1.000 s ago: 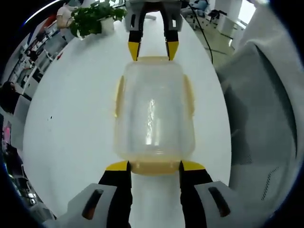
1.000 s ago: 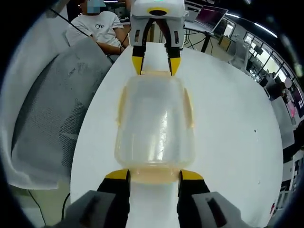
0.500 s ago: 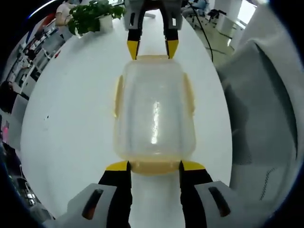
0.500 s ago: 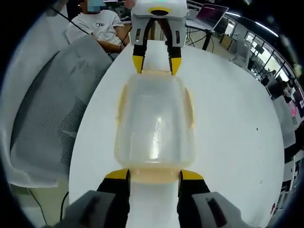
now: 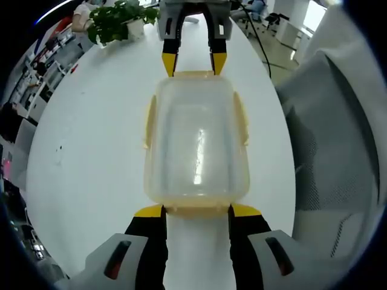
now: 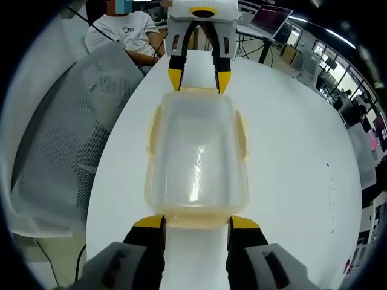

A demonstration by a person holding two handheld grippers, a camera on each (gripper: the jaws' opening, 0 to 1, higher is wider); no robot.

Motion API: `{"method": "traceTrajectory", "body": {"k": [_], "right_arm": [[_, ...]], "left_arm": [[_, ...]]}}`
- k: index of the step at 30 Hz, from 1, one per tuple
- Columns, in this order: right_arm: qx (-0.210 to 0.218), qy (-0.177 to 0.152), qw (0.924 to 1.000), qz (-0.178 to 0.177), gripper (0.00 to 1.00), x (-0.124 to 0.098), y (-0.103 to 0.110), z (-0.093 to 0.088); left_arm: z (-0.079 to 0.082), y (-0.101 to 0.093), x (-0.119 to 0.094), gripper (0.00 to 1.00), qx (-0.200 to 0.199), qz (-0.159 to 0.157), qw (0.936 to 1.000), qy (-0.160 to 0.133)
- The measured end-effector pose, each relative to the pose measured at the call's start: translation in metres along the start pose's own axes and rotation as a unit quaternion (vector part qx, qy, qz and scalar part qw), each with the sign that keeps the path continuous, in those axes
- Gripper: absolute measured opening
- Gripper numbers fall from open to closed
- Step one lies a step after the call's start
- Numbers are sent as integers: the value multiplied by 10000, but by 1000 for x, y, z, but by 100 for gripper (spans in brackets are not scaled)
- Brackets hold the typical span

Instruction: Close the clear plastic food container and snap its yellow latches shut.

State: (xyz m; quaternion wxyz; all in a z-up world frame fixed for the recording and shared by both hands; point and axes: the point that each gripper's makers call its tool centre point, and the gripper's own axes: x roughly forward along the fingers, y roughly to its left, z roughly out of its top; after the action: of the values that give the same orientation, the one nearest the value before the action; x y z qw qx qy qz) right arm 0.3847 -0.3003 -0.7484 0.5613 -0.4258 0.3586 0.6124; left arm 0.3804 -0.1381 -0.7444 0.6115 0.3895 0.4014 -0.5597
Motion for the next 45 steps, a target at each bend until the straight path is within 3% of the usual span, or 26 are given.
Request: {"method": "traceTrajectory", "body": {"k": [7,9,11,19,21,23,26,29,30,31,33,34,36,37,38,40,42,43,44,45], "right_arm": [[-230,111,9996,-126,44,0,-3,-1],[-248,198,9994,-141,48,0,-3,-4],[-215,164,9996,-127,45,-3,-3,-3],[-91,207,9997,-76,50,-10,0,-5],[98,139,9997,-159,50,-14,-1,-4],[556,-27,9981,-247,48,-19,-5,-1],[1407,-360,9892,-215,44,-26,-6,6],[2264,-520,9721,-318,47,-30,-13,8],[2379,-592,9689,-343,47,-30,-15,9],[2457,-620,9666,-369,45,-31,-17,9],[2909,-692,9532,-442,41,-33,-19,10],[3231,-810,9418,-462,38,-33,-20,12],[3679,-882,9240,-561,36,-32,-22,13],[3794,-954,9182,-617,37,-31,-24,14],[4033,-906,9086,-604,36,-30,-21,13],[4133,-881,9042,-617,37,-27,-18,14],[4169,-791,9032,-651,36,-26,-16,12],[4221,-757,9008,-679,36,-25,-15,12],[4288,-716,8980,-680,36,-24,-14,11],[4386,-722,8933,-663,36,-23,-14,11]], "left_arm": [[-6,1,0,38,94,107,9999,53],[-6,1,-1,41,-47,96,9999,21],[-6,1,-3,43,-122,99,9999,-22],[-7,1,-12,51,-386,104,9991,-141],[-4,1,-16,53,-808,77,9961,-341],[-2,2,-20,54,-1192,92,9916,-489],[-2,3,-22,51,-1441,76,9880,-556],[4,0,-22,53,-2148,-48,9734,-790],[6,0,-23,53,-2464,-82,9650,-888],[7,2,-23,52,-2590,-53,9614,-932],[7,6,-24,51,-2839,29,9534,-1023],[5,6,-24,49,-3010,26,9485,-986],[5,4,-23,47,-3017,-33,9485,-969],[7,3,-22,48,-3113,-12,9449,-1016],[8,3,-20,47,-3368,-11,9359,-1038],[13,2,-19,48,-3657,-62,9238,-1131],[13,3,-18,47,-3781,-19,9186,-1148],[11,4,-18,46,-3996,47,9098,-1126],[12,5,-17,46,-4081,55,9054,-1171],[10,5,-16,45,-4291,80,8955,-1173]]}}
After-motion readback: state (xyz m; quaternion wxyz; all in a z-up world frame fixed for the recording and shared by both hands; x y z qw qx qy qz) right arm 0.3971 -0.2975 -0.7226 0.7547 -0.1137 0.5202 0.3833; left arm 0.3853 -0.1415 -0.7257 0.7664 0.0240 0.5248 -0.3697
